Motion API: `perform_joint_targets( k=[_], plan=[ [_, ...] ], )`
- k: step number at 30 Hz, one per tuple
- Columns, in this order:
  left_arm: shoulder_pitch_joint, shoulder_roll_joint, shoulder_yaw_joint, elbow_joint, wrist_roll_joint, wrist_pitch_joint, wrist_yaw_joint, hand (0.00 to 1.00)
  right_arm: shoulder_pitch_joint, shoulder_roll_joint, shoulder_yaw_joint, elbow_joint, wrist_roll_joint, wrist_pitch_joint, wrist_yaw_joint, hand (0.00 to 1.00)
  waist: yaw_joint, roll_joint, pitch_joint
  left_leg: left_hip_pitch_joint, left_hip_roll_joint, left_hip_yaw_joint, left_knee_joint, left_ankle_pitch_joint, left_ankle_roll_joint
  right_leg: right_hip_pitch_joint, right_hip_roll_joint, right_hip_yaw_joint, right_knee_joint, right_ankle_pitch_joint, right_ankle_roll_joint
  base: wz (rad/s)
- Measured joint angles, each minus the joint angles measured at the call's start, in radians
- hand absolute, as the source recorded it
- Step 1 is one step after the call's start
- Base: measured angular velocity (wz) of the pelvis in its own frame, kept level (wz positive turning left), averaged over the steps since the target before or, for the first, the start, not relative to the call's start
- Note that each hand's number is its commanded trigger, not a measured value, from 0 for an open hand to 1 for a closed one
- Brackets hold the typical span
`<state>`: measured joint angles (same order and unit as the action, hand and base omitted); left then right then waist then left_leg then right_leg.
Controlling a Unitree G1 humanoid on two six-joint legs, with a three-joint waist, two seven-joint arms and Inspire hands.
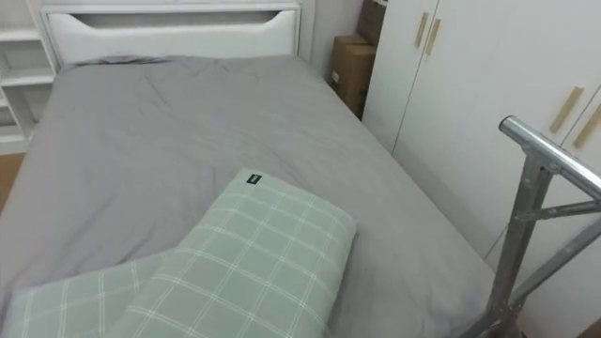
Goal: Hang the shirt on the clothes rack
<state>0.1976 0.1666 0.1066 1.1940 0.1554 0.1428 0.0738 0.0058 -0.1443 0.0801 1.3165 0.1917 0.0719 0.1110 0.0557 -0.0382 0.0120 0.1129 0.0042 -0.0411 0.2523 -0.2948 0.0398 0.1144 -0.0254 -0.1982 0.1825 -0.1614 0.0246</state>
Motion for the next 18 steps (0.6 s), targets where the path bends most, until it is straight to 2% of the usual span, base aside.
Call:
perform_joint_targets(
  k=[3, 8, 12, 16, 18],
  plan=[
    [0.009, -0.006, -0.012, -0.009, 0.020, -0.001, 0.032, 0.00, 0.004, -0.001, 0.000, 0.007, 0.002, -0.017, 0.001, 0.00, -0.001, 0.003, -0.0017, 0.000, 0.000, -0.006, 0.000, 0.003, -0.004, 0.004, 0.001, -0.007, -0.005, 0.000, -0.001, 0.06],
    [0.024, -0.029, -0.003, -0.008, 0.065, 0.003, 0.045, 0.00, 0.019, 0.000, -0.002, 0.017, 0.041, -0.029, 0.019, 0.00, 0.000, 0.001, -0.0065, 0.001, -0.002, -0.015, 0.001, 0.004, -0.005, 0.018, 0.004, -0.009, -0.022, 0.002, -0.004, 0.03],
    [0.025, -0.034, -0.002, -0.008, 0.078, 0.011, 0.045, 0.00, 0.030, -0.001, -0.005, 0.027, 0.093, -0.028, 0.040, 0.00, -0.001, 0.003, -0.0078, 0.001, -0.001, -0.020, -0.002, 0.004, -0.005, 0.022, 0.006, -0.010, -0.030, 0.003, -0.005, 0.04],
    [0.021, -0.039, -0.002, -0.013, 0.104, 0.011, 0.046, 0.00, 0.037, -0.004, -0.007, 0.026, 0.115, -0.028, 0.045, 0.00, -0.015, 0.017, -0.0142, -0.003, -0.001, -0.033, -0.004, 0.004, -0.005, 0.022, 0.006, -0.025, -0.031, 0.003, -0.005, 0.09],
    [0.021, -0.042, -0.002, -0.013, 0.121, 0.011, 0.046, 0.00, 0.037, -0.006, -0.006, 0.026, 0.117, -0.028, 0.045, 0.00, -0.022, 0.025, -0.0137, -0.002, -0.001, -0.035, -0.008, 0.004, -0.006, 0.023, 0.006, -0.027, -0.032, 0.003, -0.005, 0.02]
  ],
)
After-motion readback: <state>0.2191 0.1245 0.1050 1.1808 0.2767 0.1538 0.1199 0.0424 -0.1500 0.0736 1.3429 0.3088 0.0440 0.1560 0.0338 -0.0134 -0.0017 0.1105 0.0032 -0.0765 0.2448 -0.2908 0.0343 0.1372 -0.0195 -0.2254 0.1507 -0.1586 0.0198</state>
